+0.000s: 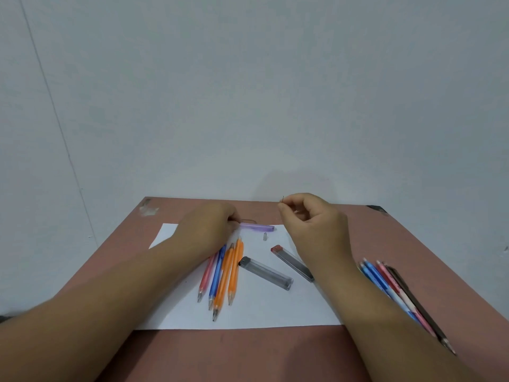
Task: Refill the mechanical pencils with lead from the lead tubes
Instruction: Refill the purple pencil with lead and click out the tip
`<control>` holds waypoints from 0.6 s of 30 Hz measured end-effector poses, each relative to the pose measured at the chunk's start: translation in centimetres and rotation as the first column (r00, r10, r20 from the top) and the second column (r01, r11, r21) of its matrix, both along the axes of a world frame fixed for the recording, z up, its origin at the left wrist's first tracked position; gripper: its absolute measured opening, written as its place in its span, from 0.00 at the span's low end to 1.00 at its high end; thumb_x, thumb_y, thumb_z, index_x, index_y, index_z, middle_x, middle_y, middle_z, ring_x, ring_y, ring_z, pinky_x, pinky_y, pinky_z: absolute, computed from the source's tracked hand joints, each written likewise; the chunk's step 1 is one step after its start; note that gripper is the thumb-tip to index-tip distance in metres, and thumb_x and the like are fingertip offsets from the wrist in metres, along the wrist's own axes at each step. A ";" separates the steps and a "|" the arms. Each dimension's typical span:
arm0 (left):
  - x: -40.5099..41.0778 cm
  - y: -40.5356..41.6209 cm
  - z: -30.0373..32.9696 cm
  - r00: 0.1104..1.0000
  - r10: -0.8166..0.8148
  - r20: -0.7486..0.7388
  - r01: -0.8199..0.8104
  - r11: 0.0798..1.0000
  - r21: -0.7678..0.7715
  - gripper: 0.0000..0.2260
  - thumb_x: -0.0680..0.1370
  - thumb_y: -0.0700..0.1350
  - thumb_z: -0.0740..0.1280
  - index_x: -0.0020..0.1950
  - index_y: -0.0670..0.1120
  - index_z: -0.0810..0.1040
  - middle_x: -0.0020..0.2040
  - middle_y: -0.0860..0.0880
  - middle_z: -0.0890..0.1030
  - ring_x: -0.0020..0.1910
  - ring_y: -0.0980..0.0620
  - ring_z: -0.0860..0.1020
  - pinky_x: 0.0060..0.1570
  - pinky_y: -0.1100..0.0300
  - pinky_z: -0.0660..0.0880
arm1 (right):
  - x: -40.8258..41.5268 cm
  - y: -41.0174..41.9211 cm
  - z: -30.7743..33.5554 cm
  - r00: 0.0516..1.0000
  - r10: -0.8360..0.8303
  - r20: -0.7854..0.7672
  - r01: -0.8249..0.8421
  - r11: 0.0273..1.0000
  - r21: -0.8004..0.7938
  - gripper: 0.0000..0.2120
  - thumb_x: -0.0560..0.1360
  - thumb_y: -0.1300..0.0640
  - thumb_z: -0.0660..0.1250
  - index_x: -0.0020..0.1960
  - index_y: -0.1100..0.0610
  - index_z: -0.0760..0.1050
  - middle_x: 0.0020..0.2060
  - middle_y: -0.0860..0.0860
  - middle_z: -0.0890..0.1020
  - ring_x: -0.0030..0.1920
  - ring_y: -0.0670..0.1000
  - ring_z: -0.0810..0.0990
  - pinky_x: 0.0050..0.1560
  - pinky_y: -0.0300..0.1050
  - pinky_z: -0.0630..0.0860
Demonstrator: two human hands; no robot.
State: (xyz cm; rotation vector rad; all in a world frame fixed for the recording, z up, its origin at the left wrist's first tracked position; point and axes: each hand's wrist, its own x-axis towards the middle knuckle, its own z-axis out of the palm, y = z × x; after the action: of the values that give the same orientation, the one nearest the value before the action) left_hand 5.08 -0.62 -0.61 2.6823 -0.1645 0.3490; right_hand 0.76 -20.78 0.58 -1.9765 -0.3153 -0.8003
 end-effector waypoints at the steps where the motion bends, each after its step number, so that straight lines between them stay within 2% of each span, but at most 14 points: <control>1: 0.0 0.2 -0.2 1.000 0.006 0.016 -0.005 1.000 -0.020 0.09 0.83 0.45 0.63 0.55 0.54 0.82 0.50 0.55 0.82 0.48 0.55 0.79 0.49 0.60 0.76 | -0.1 0.0 0.1 1.000 0.004 -0.011 -0.003 1.000 0.022 0.03 0.77 0.58 0.73 0.47 0.52 0.84 0.37 0.41 0.83 0.42 0.40 0.81 0.41 0.28 0.76; 3: -0.1 0.8 -0.7 0.999 0.015 0.049 -0.011 0.997 -0.070 0.09 0.83 0.45 0.62 0.51 0.56 0.80 0.47 0.56 0.82 0.47 0.55 0.79 0.45 0.61 0.75 | -0.3 0.0 0.3 0.999 0.018 -0.042 -0.016 0.998 0.063 0.03 0.77 0.57 0.72 0.47 0.50 0.84 0.38 0.41 0.84 0.42 0.40 0.81 0.41 0.29 0.76; 5: -0.2 1.3 -1.0 0.997 0.016 0.076 -0.005 0.989 -0.150 0.07 0.84 0.46 0.62 0.51 0.57 0.78 0.45 0.57 0.81 0.45 0.56 0.79 0.46 0.61 0.76 | -0.5 0.1 0.5 0.996 0.049 -0.080 -0.038 0.990 0.135 0.04 0.77 0.56 0.73 0.45 0.48 0.83 0.37 0.42 0.84 0.42 0.41 0.83 0.42 0.33 0.79; 8: -0.5 1.8 -1.1 0.996 -0.001 0.086 0.024 0.965 -0.263 0.06 0.84 0.46 0.62 0.52 0.55 0.77 0.46 0.56 0.81 0.45 0.56 0.78 0.45 0.61 0.76 | -1.1 0.3 1.1 0.983 0.140 -0.118 -0.099 0.948 0.301 0.04 0.77 0.57 0.73 0.45 0.49 0.84 0.37 0.45 0.86 0.42 0.47 0.85 0.46 0.45 0.84; 10: -0.7 2.1 -1.0 0.996 -0.038 0.082 0.062 0.947 -0.316 0.05 0.84 0.47 0.62 0.51 0.56 0.76 0.46 0.56 0.81 0.46 0.55 0.79 0.44 0.61 0.76 | -1.7 0.4 1.6 0.975 0.194 -0.107 -0.143 0.920 0.364 0.03 0.77 0.58 0.73 0.47 0.51 0.84 0.37 0.48 0.86 0.41 0.48 0.86 0.46 0.45 0.84; 14: -0.9 2.3 -0.9 0.989 -0.106 0.100 0.136 0.919 -0.370 0.06 0.85 0.47 0.61 0.51 0.58 0.73 0.49 0.60 0.82 0.49 0.56 0.80 0.50 0.58 0.79 | -2.9 1.0 2.5 0.960 0.271 -0.063 -0.219 0.875 0.431 0.03 0.77 0.60 0.72 0.48 0.53 0.83 0.39 0.49 0.87 0.43 0.49 0.87 0.47 0.45 0.84; 16: -1.1 2.2 -0.7 0.982 -0.127 0.137 0.170 0.912 -0.372 0.07 0.85 0.46 0.61 0.51 0.58 0.73 0.49 0.58 0.82 0.50 0.55 0.79 0.50 0.57 0.80 | -3.4 1.4 2.6 0.942 0.335 -0.034 -0.282 0.840 0.463 0.02 0.78 0.60 0.70 0.48 0.54 0.81 0.42 0.50 0.87 0.46 0.51 0.87 0.49 0.47 0.84; 18: -1.3 2.0 -0.4 0.973 -0.153 0.175 0.209 0.906 -0.369 0.08 0.85 0.45 0.61 0.50 0.59 0.73 0.48 0.56 0.81 0.49 0.53 0.78 0.49 0.57 0.79 | -4.0 1.8 2.7 0.928 0.371 -0.020 -0.327 0.841 0.431 0.02 0.79 0.59 0.69 0.49 0.54 0.79 0.44 0.49 0.88 0.48 0.51 0.87 0.47 0.51 0.85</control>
State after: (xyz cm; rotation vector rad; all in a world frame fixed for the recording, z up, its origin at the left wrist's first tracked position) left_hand 3.77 1.42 -1.05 2.2322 -0.3482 0.4620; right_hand -3.21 -19.02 3.30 -1.4855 -0.3927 -0.4766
